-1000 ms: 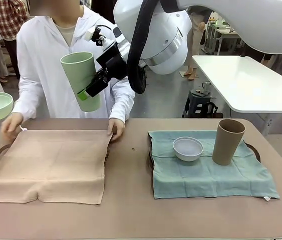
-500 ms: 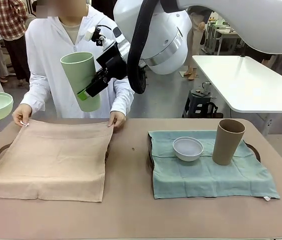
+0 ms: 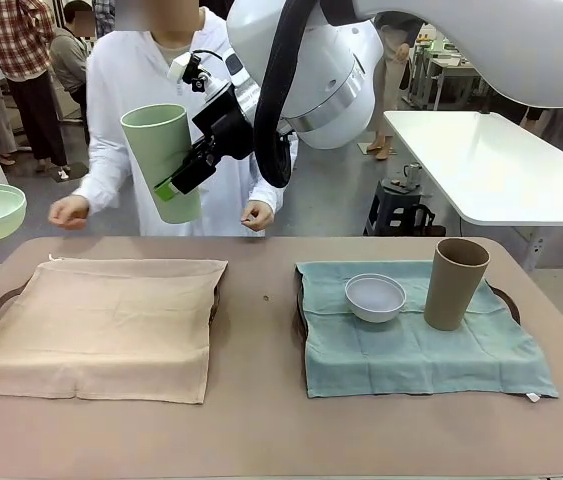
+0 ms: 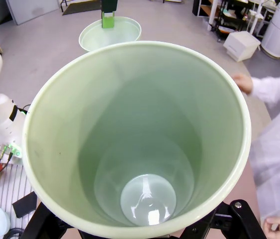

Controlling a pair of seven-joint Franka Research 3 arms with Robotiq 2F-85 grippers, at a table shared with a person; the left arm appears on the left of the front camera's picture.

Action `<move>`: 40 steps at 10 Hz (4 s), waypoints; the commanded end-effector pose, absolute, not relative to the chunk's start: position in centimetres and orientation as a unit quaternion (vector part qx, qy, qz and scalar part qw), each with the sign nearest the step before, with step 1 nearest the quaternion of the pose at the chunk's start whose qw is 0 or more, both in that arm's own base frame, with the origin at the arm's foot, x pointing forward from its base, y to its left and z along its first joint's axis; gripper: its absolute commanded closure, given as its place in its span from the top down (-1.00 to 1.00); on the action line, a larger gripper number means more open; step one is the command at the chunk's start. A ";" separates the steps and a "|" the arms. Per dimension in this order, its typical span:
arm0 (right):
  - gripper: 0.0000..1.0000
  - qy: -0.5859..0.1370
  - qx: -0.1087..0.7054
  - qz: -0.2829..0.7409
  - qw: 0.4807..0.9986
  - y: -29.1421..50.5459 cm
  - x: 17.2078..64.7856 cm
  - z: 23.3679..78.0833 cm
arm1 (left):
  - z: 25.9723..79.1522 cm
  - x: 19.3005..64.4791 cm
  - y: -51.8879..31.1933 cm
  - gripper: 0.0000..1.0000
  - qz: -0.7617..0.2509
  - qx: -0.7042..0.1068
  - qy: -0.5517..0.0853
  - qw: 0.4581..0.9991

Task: Set up a tray with a mat and arrange the tableware.
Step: Place the Picnic Bowl and Reusable plastic cup back onto the Handle tray in front of the human's position.

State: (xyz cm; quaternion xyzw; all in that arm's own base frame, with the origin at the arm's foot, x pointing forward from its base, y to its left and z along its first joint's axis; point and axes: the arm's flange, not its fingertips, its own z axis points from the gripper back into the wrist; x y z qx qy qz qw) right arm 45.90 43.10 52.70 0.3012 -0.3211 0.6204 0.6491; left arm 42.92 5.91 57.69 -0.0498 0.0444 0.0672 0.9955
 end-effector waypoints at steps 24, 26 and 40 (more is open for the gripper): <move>0.65 -0.306 0.366 0.624 0.618 48.5 50.1 33.2 | 41.8 47.8 0.7 -0.92 0.009 -0.093 0.079 0.993; 0.65 -0.320 0.356 0.632 0.609 48.6 50.1 32.4 | 40.6 48.1 -0.1 -0.92 -0.002 -0.090 0.063 0.994; 1.00 -0.279 0.346 0.628 0.638 49.3 50.6 29.2 | 36.4 49.9 -0.1 1.00 0.014 -0.064 0.067 0.996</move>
